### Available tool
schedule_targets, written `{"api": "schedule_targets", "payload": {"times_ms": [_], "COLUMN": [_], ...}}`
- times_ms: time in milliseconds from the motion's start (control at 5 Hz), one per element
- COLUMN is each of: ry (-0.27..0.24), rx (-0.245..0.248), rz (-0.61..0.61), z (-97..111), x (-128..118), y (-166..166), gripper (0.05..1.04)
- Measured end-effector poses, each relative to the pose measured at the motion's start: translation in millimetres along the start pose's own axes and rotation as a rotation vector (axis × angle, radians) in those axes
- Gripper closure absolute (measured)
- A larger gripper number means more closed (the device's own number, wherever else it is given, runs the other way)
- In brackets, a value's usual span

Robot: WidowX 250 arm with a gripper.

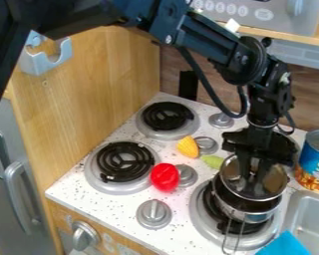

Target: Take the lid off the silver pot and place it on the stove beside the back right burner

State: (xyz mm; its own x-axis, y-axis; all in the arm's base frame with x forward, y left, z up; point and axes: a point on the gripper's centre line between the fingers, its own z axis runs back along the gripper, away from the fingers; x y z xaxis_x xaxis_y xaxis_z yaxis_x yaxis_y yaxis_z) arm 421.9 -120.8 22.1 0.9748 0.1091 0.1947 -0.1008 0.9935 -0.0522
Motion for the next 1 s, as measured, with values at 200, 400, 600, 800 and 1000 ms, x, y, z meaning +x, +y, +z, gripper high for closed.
{"api": "schedule_targets", "payload": {"times_ms": [200,400,600,800,1000], "ry": [-0.017,-0.011,0.001,0.003,-0.019], "rx": [-0.008,-0.008,-0.011,-0.016,-0.044], "rz": [0.003,0.020,0.060,0.073,0.097], "z": [2,3,4,4,13], "x": [-1,-8,-12,-10,3], "y": [1,6,18,23,24], "gripper": [0.758,0.758,0.758,0.758,0.758]}}
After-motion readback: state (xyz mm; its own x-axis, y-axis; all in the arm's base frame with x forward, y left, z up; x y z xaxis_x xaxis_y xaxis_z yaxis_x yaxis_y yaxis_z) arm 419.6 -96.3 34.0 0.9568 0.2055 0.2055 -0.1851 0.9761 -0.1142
